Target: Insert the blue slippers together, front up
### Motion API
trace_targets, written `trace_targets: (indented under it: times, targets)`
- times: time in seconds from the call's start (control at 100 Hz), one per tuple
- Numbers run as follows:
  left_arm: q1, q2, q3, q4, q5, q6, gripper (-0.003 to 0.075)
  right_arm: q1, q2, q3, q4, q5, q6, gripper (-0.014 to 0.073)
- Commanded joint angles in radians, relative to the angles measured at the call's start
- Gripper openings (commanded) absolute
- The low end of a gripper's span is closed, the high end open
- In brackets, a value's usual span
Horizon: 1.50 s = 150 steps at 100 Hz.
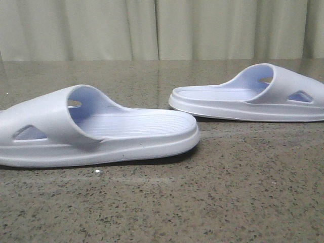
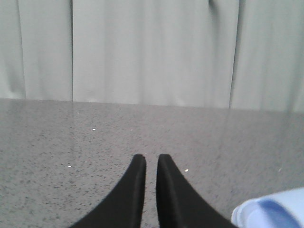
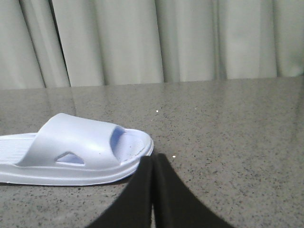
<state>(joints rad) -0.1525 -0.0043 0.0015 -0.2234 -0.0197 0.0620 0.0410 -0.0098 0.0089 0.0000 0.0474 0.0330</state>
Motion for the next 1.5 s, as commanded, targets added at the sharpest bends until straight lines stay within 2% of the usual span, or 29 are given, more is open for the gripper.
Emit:
trace_targets:
  times: [0.0, 0.29, 0.44, 0.62, 0.73, 0.96, 1.06, 1.15, 1.2, 1.3, 1.39, 1.44, 1.49]
  targets:
    - [0.003, -0.028, -0.001, -0.196, -0.089, -0.009, 0.0015, -0.006, -0.02, -0.043, -0.014, -0.047, 0.0, -0.0106]
    - [0.003, 0.0, -0.116, -0.419, 0.079, -0.009, 0.0015, -0.006, 0.063, -0.21, -0.014, 0.04, 0.0, -0.0106]
    - [0.003, 0.095, -0.231, -0.454, 0.188, -0.009, 0.0015, -0.006, 0.183, -0.333, -0.014, 0.108, 0.0, -0.0106]
    - [0.003, 0.286, -0.427, -0.453, 0.403, -0.009, 0.0015, -0.006, 0.355, -0.51, -0.013, 0.24, 0.0, -0.0106]
    - [0.003, 0.392, -0.518, -0.443, 0.502, -0.009, 0.0015, -0.004, 0.423, -0.577, 0.0, 0.273, 0.0, -0.0106]
    - [0.003, 0.485, -0.55, -0.447, 0.548, 0.0, 0.0016, -0.004, 0.453, -0.591, 0.0, 0.28, 0.0, -0.0103]
    - [0.003, 0.489, -0.55, -0.453, 0.567, 0.069, 0.0032, -0.004, 0.453, -0.591, 0.0, 0.275, 0.0, -0.0029]
    - [0.003, 0.489, -0.55, -0.47, 0.571, 0.073, 0.0113, -0.004, 0.454, -0.591, 0.0, 0.273, 0.0, 0.0097]
    - [0.003, 0.489, -0.55, -0.486, 0.571, 0.073, 0.0178, -0.004, 0.454, -0.591, 0.0, 0.273, 0.0, 0.0199]
    - [0.003, 0.489, -0.55, -0.502, 0.573, 0.073, 0.0353, -0.004, 0.454, -0.591, 0.0, 0.257, 0.0, 0.036]
    - [0.003, 0.489, -0.55, -0.519, 0.573, 0.073, 0.0503, -0.004, 0.454, -0.591, 0.0, 0.247, 0.0, 0.0391]
    - [0.003, 0.489, -0.55, -0.529, 0.573, 0.073, 0.0549, -0.004, 0.454, -0.591, 0.0, 0.245, 0.0, 0.0391]
    - [0.003, 0.489, -0.55, -0.533, 0.573, 0.073, 0.0559, -0.004, 0.454, -0.591, 0.0, 0.245, 0.0, 0.0391]
